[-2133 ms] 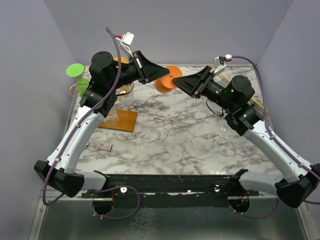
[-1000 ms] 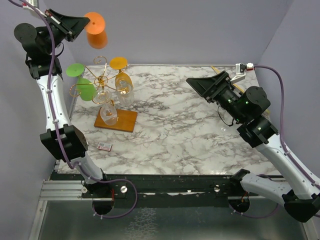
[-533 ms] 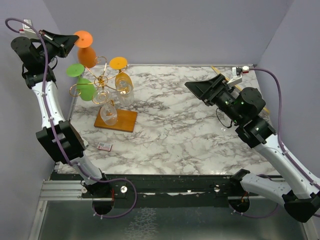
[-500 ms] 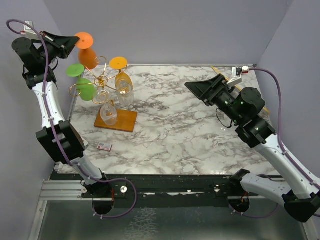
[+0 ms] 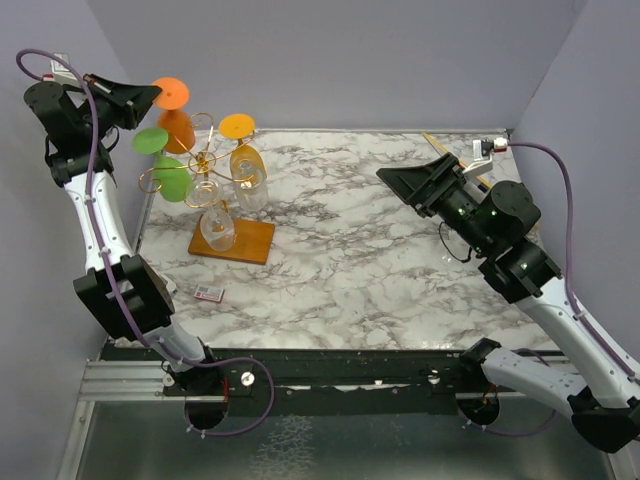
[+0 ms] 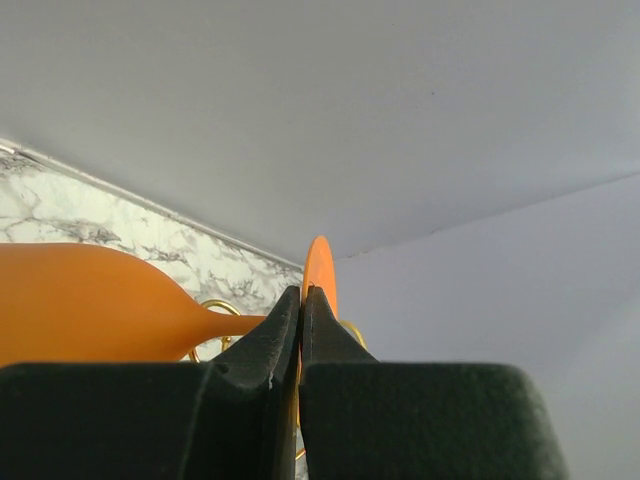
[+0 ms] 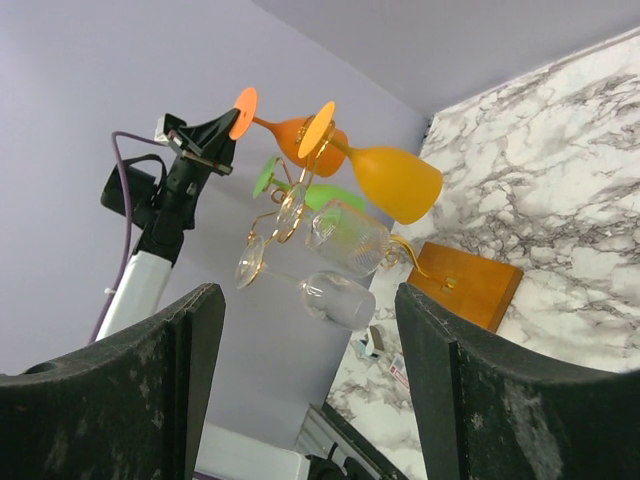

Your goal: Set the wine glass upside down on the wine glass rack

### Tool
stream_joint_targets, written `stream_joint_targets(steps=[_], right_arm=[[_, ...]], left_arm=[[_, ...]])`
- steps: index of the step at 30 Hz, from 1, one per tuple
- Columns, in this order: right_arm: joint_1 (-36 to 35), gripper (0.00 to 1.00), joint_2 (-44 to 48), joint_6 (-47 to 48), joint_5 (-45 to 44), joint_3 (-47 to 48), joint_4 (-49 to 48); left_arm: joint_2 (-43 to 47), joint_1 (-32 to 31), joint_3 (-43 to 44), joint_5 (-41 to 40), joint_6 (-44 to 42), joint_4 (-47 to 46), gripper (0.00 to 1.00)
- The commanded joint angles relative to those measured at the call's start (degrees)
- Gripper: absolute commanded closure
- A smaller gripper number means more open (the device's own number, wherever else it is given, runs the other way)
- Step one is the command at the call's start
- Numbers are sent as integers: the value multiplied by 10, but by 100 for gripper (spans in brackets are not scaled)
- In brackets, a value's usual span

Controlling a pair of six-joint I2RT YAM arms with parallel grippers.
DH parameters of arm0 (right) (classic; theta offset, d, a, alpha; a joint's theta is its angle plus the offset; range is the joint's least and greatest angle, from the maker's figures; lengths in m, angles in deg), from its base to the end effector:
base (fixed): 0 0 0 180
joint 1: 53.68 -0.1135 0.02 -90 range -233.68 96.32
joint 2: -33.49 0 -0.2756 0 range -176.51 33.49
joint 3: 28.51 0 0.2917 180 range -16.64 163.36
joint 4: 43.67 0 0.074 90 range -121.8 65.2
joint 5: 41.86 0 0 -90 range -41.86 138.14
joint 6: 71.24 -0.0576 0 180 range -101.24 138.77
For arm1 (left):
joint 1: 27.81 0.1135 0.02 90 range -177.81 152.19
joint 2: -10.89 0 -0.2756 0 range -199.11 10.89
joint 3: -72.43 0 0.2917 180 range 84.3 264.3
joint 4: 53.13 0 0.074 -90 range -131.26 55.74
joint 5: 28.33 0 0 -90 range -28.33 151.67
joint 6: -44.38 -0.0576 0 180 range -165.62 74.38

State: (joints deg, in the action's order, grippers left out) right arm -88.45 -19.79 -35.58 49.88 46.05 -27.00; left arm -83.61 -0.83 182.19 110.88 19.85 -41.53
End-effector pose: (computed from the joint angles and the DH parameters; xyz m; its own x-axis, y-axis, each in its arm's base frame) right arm 0.2111 0.1487 0.4509 -0.4448 0.6798 -0.5831 -0.4004 0.4314 0.8084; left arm 0.4069 0.1582 0.4722 -0.3193 -0.8295 -0.4583 0.2083 0.4104 -0.8878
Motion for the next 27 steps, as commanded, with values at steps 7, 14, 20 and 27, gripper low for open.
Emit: stream_joint_targets(steps=[7, 14, 20, 27], right_arm=[[1, 26, 19, 13, -39, 0, 31], [1, 27, 25, 13, -47, -1, 40], [1, 27, 26, 13, -52, -5, 40], [1, 27, 32, 12, -64, -13, 41]], left_arm=[[36, 2, -44, 10, -25, 35, 100], [59, 2, -82, 23, -21, 13, 100], [77, 1, -110, 34, -13, -8, 100], [85, -30, -131, 30, 10, -32, 100]])
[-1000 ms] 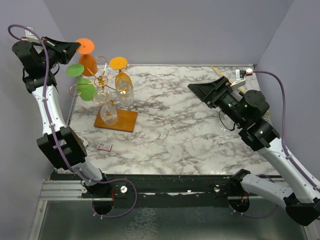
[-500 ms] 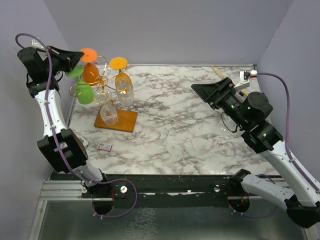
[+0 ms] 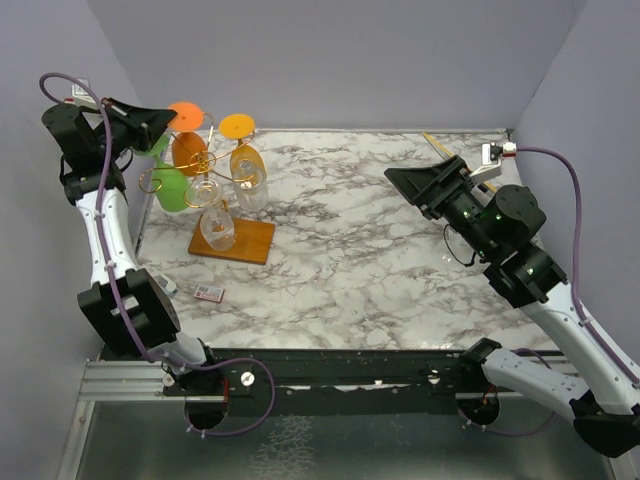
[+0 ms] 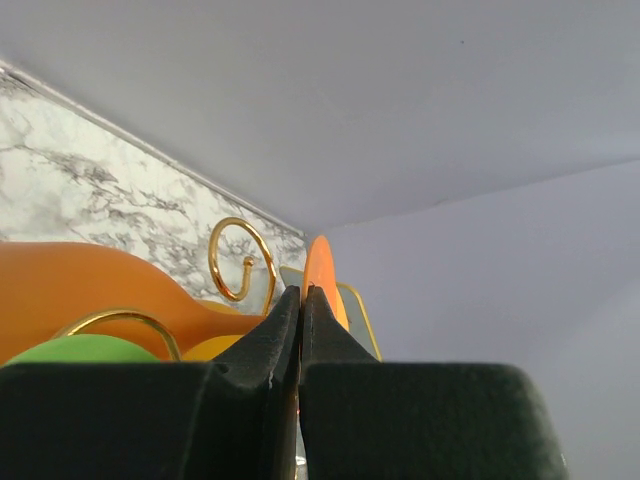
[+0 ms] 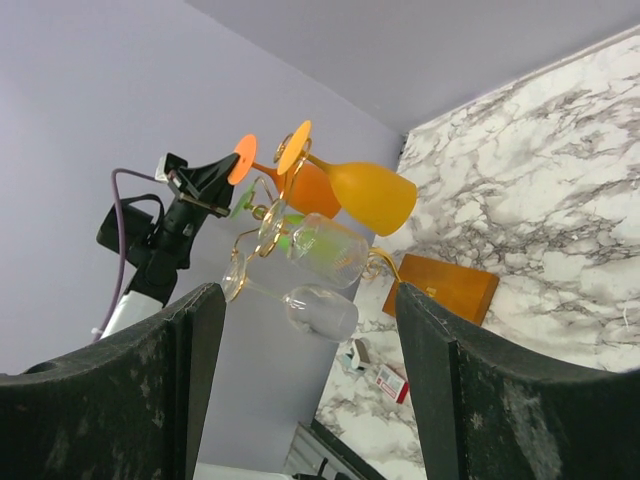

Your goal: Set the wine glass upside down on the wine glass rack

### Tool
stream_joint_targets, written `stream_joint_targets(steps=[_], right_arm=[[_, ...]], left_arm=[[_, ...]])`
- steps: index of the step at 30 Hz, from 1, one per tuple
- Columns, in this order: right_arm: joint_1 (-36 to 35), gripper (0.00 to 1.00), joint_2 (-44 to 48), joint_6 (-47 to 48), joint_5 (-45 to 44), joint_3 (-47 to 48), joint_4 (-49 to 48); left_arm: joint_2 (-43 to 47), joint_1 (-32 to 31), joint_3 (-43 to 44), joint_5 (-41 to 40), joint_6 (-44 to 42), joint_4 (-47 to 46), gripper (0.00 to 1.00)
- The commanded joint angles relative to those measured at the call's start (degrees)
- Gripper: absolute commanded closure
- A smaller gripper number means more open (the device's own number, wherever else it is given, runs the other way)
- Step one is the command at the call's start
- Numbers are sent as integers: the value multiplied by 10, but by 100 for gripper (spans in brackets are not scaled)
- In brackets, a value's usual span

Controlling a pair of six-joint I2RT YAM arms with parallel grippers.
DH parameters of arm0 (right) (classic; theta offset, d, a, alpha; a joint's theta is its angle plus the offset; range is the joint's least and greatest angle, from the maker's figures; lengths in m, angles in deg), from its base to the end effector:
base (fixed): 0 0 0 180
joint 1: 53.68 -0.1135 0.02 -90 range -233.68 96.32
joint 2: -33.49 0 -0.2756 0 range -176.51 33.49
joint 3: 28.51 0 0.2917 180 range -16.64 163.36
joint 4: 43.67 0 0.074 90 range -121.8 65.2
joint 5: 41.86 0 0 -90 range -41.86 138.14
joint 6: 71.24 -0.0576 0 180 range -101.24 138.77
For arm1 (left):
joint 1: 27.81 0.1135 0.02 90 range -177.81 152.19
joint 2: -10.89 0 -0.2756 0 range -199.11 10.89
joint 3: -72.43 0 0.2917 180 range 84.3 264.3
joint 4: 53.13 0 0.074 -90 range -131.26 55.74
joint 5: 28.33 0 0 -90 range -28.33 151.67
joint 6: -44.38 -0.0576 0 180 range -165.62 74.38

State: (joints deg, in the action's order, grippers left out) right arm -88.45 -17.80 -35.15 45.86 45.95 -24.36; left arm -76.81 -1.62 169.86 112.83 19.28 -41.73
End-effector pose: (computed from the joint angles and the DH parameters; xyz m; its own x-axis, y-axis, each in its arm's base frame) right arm 0.2043 0.1390 0.4522 -0.4016 0.7042 -0.5856 -0.3611 0.4658 0.8078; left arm 0.3846 0.1392 0.4350 -0.3931 -0.8262 -0.4035 0.1553 0.3728 -0.9148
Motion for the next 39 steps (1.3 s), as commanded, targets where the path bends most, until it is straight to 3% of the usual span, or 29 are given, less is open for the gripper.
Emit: stream_joint_targets(steps=[1, 14, 28, 39], right_arm=[[1, 27, 14, 7, -26, -13, 15], [1, 28, 30, 9, -46, -19, 21], [1, 27, 29, 8, -52, -20, 24], [1, 28, 30, 10, -55, -21, 27]], left_arm=[[16, -29, -7, 8, 16, -31, 100], [-28, -75, 38, -43, 10, -12, 100], [-67, -77, 105, -123, -21, 63, 100], [-48, -74, 115, -175, -81, 131, 100]])
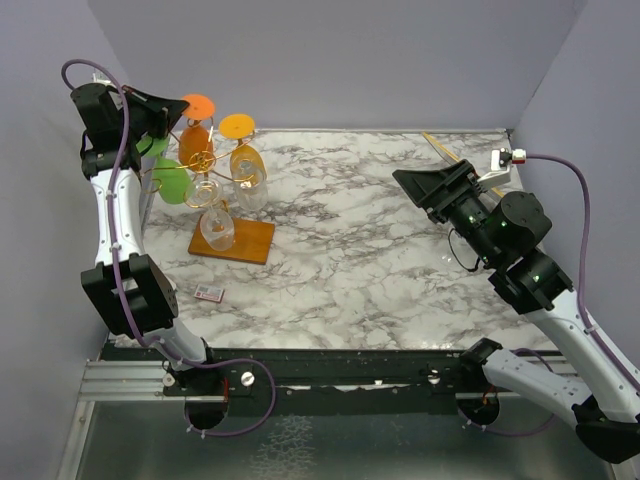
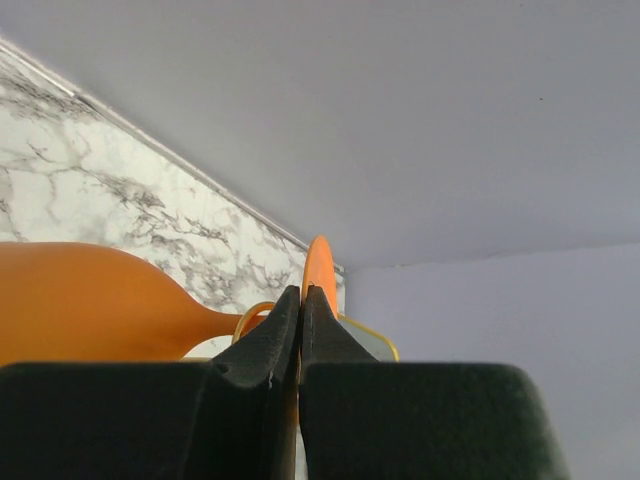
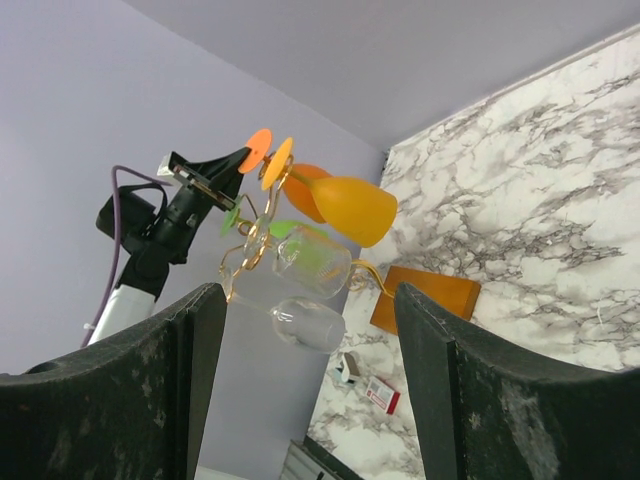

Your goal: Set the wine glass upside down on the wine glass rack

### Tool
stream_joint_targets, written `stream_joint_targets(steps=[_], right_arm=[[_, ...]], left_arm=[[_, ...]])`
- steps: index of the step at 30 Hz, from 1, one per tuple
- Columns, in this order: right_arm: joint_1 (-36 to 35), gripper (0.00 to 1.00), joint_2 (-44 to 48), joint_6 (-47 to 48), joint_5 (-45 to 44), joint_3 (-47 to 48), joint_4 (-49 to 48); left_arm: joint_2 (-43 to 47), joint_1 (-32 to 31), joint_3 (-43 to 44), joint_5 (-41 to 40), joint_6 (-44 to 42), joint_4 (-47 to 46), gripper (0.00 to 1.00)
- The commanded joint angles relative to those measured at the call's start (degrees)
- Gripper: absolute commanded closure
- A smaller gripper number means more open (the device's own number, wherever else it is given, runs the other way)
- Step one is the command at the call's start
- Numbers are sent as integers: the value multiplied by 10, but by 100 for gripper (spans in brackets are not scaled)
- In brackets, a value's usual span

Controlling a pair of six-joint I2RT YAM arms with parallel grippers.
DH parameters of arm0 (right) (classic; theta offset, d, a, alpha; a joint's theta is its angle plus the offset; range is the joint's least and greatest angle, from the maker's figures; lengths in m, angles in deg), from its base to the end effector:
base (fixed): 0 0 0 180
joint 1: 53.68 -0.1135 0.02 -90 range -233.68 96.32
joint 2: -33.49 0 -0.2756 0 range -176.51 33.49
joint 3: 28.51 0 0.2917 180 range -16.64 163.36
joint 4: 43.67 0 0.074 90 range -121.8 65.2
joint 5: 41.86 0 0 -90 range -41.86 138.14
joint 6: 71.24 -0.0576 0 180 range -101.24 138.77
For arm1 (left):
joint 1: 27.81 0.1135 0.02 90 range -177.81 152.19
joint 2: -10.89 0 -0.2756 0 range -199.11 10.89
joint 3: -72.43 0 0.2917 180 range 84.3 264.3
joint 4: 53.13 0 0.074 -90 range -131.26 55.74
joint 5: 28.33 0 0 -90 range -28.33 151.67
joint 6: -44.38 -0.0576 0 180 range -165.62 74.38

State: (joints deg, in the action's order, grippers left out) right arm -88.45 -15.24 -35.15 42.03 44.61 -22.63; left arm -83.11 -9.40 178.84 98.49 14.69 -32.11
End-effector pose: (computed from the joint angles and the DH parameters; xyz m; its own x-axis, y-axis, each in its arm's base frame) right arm 0.1965 0.1289 0.4488 -0.3594 0.7286 -0.5830 -0.3214 0.4899 0.8104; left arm 0.4311 0.1071 0.4331 -0.3391 -0.8458 -0.4118 0.0299 0.4278 -0.9034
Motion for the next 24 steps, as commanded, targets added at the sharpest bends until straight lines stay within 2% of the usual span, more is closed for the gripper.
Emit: stream_joint_targets(steps=[1, 7, 14, 20, 24], right_arm=[[1, 27, 5, 10, -18, -8, 10], [1, 28, 6, 10, -18, -10, 11], [1, 28, 10, 2, -18, -11, 10], [1, 28, 12, 1, -25, -9, 15], [1, 29, 14, 5, -40, -10, 27]], left_arm=[[16, 5, 26, -35, -41, 41, 98], [22, 8, 47, -54, -74, 82, 88], [23, 9, 60, -52, -111, 115, 82], [29, 8, 75, -72, -154, 153, 65], [42, 9, 90, -119, -202, 191, 53]])
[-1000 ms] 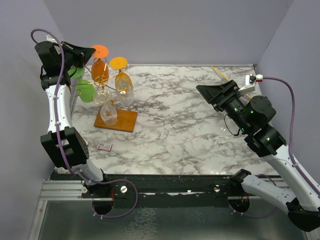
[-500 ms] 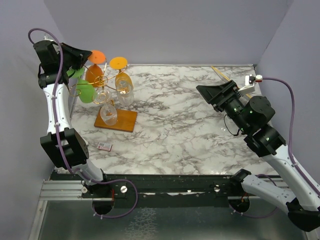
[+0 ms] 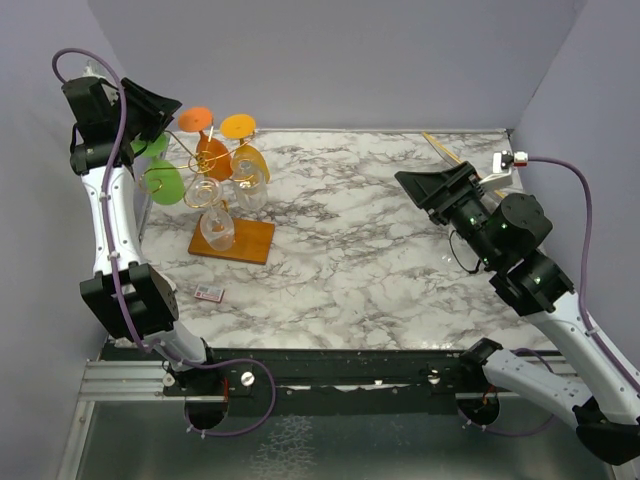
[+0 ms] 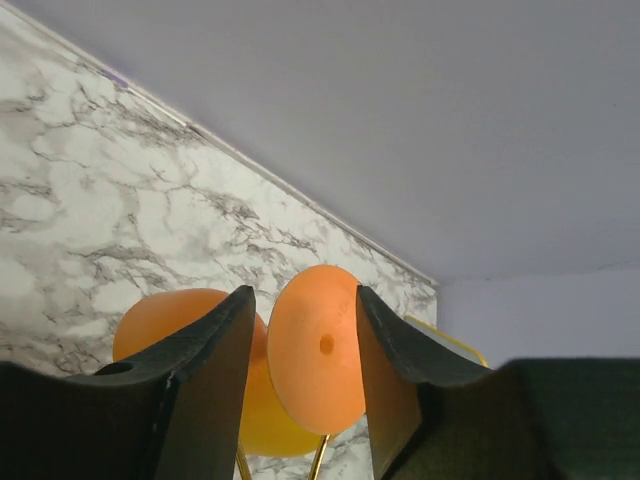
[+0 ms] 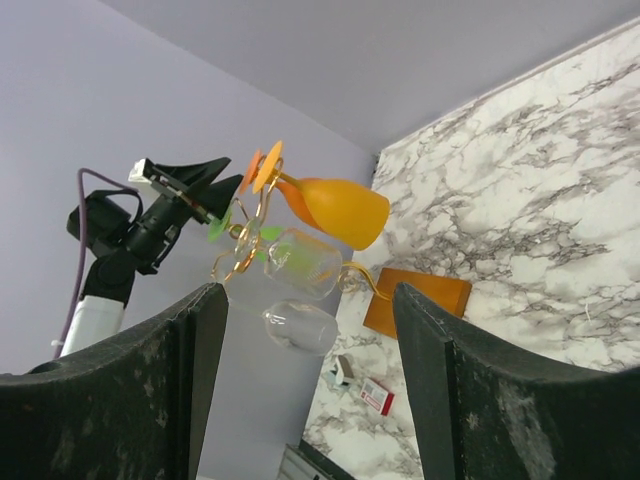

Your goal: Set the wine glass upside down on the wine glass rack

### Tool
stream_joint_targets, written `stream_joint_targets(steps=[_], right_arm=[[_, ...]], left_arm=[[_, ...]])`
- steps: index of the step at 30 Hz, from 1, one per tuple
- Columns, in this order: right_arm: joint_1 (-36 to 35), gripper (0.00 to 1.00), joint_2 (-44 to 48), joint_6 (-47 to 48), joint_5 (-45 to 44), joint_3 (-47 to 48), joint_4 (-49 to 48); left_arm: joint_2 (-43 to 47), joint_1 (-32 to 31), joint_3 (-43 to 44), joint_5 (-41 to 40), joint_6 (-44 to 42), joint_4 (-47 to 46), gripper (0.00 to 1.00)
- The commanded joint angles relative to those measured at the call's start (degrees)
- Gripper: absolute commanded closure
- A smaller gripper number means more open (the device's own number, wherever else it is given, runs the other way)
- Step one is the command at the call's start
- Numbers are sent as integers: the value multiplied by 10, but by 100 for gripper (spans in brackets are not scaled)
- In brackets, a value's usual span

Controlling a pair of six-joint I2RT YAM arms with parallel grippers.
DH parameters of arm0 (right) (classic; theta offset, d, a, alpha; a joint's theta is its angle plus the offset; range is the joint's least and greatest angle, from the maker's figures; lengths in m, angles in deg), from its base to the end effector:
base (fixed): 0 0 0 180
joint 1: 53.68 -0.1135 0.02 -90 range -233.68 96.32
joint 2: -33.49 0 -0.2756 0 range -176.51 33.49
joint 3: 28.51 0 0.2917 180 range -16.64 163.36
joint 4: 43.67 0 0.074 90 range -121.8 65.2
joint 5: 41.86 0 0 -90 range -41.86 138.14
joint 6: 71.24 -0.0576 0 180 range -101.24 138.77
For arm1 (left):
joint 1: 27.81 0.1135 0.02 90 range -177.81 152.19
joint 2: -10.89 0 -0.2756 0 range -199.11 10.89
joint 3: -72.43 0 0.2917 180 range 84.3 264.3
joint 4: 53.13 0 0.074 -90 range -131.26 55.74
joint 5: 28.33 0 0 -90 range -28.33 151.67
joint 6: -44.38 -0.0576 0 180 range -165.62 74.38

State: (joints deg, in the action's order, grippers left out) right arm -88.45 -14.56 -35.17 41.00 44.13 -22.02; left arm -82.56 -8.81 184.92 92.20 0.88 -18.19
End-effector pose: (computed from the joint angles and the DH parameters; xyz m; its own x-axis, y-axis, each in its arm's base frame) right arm 0.1947 0.1264 0.4466 -0.3502 0.7333 -0.5828 -0.3072 0.4979 0.8110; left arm 0.4172 0.1127 0.4499 -0.3100 -0.7675 -0.5611 -0.0630 0.6054 -0.7934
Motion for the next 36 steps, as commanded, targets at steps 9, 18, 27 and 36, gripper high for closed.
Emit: stream_joint_targets(steps=[9, 18, 27, 36], right_arm=[[1, 30, -6, 45, -41, 16, 86], [1, 30, -28, 156, -178, 33, 197], [1, 27, -121, 278, -307, 63, 276], [2, 21, -181, 319, -372, 80, 265]], left_arm=[[49, 2, 68, -65, -107, 81, 45], [83, 2, 85, 30, -141, 82, 39], [158, -55, 49, 105, -193, 81, 33], [264, -217, -45, 137, -264, 76, 27]])
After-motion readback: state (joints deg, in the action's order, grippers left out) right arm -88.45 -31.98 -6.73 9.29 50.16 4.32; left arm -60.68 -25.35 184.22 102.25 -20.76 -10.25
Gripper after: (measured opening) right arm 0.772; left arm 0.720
